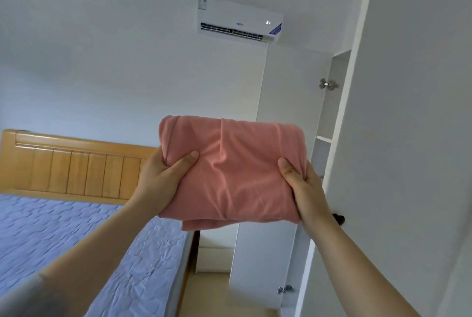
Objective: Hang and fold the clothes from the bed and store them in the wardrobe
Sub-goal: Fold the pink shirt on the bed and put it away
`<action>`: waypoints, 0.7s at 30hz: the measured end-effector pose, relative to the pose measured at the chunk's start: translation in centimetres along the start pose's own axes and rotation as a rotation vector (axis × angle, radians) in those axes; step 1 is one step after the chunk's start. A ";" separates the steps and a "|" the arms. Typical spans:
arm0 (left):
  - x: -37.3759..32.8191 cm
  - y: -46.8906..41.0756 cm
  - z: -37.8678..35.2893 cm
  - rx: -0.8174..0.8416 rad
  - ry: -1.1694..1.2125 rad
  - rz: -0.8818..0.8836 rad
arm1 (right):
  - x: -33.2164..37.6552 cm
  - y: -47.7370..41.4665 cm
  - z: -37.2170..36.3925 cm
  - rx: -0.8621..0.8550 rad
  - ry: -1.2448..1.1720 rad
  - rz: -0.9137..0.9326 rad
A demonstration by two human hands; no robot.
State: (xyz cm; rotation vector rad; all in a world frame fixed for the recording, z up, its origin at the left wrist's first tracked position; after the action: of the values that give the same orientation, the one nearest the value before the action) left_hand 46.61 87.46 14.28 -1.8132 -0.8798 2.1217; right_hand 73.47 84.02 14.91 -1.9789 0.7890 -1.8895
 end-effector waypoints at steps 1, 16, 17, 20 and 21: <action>0.5 -0.9 -0.3 -0.007 -0.012 -0.007 | -0.8 -1.2 -0.2 0.003 -0.010 0.007; 7.4 -14.4 -7.0 -0.051 -0.075 -0.009 | -10.6 -16.7 -1.6 -0.100 -0.052 -0.005; 8.1 -15.6 -7.3 -0.049 -0.072 -0.015 | -11.4 -17.7 -1.8 -0.106 -0.050 -0.009; 10.2 -19.2 -9.2 -0.017 -0.050 -0.035 | -13.7 -20.7 -2.1 -0.139 -0.041 -0.012; 11.0 -20.5 -9.9 -0.003 -0.034 -0.038 | -14.4 -21.8 -2.0 -0.151 -0.033 -0.011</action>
State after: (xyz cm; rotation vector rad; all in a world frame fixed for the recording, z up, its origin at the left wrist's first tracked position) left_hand 49.31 112.52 16.12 -1.7526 -0.9182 2.1345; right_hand 75.66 110.15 15.46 -2.1017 0.9386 -1.8470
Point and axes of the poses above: each hand's wrist, its own y-axis away from the middle knuckle, its own z-axis out of the back of the hand, x = y × z, the point moved 3 cm from there along -y, towards the middle knuckle, and after that the axes turned 5 degrees about -y, right-handed, at the moved point
